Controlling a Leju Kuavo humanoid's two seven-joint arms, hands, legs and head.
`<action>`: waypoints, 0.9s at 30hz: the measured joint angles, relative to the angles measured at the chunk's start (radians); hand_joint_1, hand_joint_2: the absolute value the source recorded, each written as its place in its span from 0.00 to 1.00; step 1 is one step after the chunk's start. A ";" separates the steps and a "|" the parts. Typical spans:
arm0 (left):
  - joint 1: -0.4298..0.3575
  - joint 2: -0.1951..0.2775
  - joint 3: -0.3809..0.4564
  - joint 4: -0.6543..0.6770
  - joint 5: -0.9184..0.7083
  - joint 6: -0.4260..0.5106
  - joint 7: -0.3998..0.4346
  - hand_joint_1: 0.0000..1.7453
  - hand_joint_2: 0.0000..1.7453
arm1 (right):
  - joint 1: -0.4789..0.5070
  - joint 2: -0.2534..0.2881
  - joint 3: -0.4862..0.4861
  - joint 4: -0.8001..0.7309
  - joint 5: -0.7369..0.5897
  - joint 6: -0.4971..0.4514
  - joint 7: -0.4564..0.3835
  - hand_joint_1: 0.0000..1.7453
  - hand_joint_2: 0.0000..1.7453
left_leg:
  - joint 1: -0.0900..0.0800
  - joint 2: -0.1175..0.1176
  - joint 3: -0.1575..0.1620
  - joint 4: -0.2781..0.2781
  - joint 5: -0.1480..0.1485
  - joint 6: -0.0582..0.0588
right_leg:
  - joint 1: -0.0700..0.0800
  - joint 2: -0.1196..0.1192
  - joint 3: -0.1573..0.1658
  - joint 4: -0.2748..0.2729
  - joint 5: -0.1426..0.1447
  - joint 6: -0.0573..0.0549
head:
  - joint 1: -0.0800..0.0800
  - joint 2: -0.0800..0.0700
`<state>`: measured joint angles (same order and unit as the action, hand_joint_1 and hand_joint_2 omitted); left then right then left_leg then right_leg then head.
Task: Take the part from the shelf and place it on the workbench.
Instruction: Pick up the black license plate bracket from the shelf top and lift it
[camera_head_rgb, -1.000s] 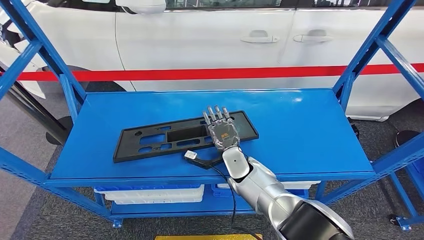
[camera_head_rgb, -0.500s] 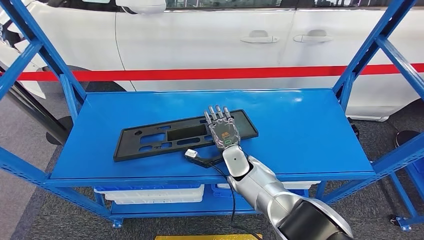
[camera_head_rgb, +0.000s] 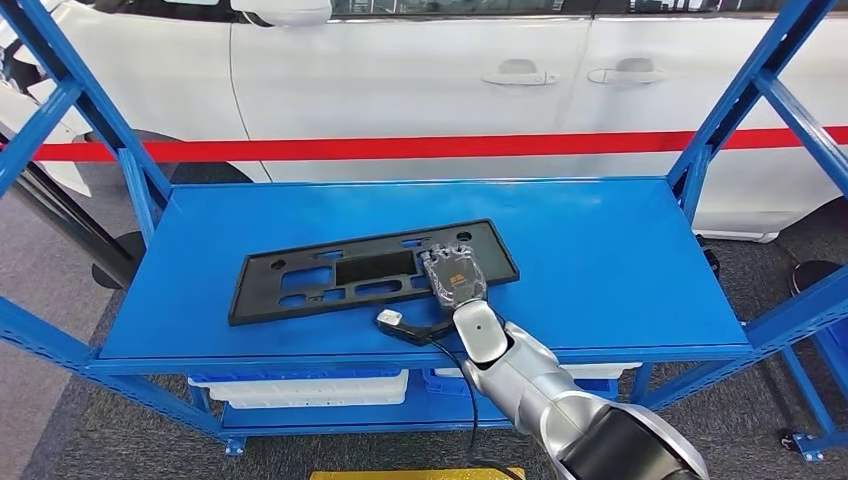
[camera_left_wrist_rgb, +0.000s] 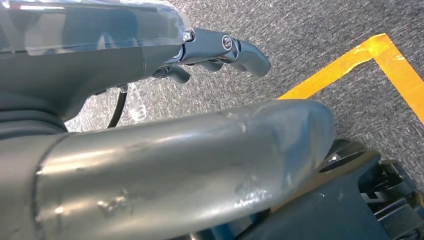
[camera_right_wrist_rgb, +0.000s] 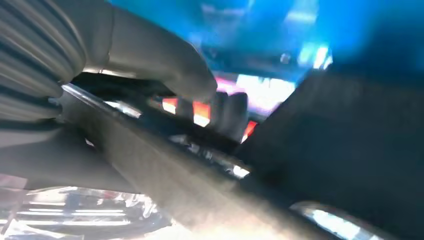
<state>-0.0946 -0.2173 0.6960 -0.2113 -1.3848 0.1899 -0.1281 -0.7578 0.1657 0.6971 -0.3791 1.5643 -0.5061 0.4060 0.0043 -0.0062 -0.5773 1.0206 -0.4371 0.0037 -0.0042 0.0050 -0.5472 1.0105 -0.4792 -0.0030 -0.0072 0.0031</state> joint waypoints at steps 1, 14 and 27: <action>0.000 0.000 0.000 0.000 0.000 0.000 0.000 0.00 0.00 | 0.004 -0.001 -0.002 0.000 0.000 -0.004 -0.002 1.00 1.00 | 0.000 0.000 -0.001 0.000 0.000 0.000 | 0.000 0.000 -0.001 0.000 0.000 0.000 | 0.000 0.000; -0.004 0.000 -0.003 0.000 0.000 0.005 0.005 0.00 0.00 | 0.010 -0.010 -0.049 0.000 0.002 -0.049 -0.031 1.00 1.00 | 0.000 0.000 -0.006 0.000 0.000 0.000 | 0.000 0.000 -0.006 0.000 0.000 0.000 | 0.000 0.000; -0.005 0.000 -0.004 0.000 0.004 0.008 0.004 0.00 0.00 | 0.013 -0.012 -0.081 -0.007 -0.023 -0.095 -0.067 1.00 1.00 | 0.000 0.000 -0.008 0.000 0.000 0.000 | 0.000 0.000 -0.008 0.000 0.000 0.000 | 0.000 0.000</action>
<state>-0.0996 -0.2174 0.6922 -0.2113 -1.3811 0.1978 -0.1236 -0.7451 0.1540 0.6160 -0.3860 1.5418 -0.6010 0.3389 0.0042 -0.0061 -0.5851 1.0207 -0.4370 0.0036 -0.0041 0.0051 -0.5548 1.0109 -0.4791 -0.0029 -0.0072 0.0031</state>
